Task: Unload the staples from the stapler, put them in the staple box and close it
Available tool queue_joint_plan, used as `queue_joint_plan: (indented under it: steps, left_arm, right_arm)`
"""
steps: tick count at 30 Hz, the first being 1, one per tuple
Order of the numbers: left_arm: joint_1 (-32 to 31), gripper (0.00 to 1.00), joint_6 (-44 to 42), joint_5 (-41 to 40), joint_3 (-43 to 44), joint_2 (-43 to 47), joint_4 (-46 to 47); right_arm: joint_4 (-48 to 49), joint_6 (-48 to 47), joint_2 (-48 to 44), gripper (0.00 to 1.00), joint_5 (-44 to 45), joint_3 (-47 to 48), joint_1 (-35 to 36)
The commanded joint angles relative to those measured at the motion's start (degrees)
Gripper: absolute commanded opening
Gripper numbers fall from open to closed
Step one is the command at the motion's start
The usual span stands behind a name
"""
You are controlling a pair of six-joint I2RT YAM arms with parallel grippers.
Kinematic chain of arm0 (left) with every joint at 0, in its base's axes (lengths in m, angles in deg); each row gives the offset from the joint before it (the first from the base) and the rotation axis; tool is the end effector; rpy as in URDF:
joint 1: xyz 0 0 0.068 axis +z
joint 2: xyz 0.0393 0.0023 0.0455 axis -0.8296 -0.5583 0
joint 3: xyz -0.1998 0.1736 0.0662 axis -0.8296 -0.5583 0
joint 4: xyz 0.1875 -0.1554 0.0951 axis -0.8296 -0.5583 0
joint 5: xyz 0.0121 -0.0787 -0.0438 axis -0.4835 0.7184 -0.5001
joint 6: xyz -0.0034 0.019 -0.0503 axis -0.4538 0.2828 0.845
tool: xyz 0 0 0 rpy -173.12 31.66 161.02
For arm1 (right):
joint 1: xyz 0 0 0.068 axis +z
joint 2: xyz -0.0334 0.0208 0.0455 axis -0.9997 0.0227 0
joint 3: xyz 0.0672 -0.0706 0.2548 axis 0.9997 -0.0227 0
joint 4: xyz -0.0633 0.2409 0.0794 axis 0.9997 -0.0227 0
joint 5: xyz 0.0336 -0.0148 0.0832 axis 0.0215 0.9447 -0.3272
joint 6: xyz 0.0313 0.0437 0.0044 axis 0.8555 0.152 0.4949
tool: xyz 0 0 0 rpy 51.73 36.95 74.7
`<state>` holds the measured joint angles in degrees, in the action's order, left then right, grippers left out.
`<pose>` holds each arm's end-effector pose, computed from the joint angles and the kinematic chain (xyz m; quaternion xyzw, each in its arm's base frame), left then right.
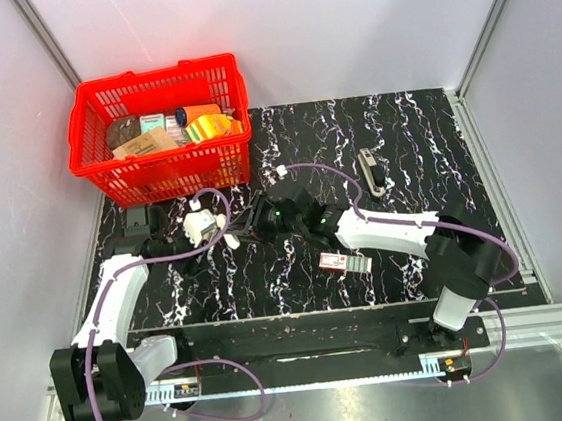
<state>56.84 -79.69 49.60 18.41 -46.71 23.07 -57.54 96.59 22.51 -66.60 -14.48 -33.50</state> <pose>0.1870 -0.0189 0.2250 0.4330 0.8217 -0.1981 0.3131 0.2201 0.3255 0.2509 0.1046 0.8291 0.5202 0.1760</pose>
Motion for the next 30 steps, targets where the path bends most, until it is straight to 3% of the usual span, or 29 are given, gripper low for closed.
queue_joint_plan:
  steps: [1, 4, 7, 14, 17, 23, 30]
  left_arm:
    - [0.0, 0.41, 0.1, 3.0, 3.1, 0.4, 2.3]
    - [0.2, 0.21, -0.7, 3.7, 3.9, 0.3, 0.7]
    - [0.5, 0.15, -2.2, 3.5, 4.2, 0.5, -1.0]
    - [0.7, 0.11, -4.7, 1.6, 2.6, 2.8, -2.8]
    - [0.6, 0.10, -7.0, -1.8, 1.3, 4.5, -1.7]
    - [0.5, 0.13, -16.2, -13.0, -7.4, 8.6, 6.3]
    - [-0.4, 0.12, -16.0, -18.2, -11.9, 12.9, 19.8]
  right_arm:
    - [4.2, 1.3, -2.2, 0.00, -3.0, -0.2, 1.1]
    - [3.6, 0.6, -2.4, 0.00, -3.9, -1.0, 1.4]
    - [2.3, -0.3, -3.0, 0.00, -4.1, -2.7, 1.5]
    - [-0.9, -5.1, -3.4, 0.00, -4.2, -4.3, 1.4]
    - [-3.1, -13.2, -2.5, 0.00, -6.0, -1.9, 1.2]
    - [-13.2, -34.5, 0.7, 0.00, -10.4, 5.2, 1.2]
    - [-13.8, -40.0, 2.4, 0.00, -11.4, 6.8, 1.2]
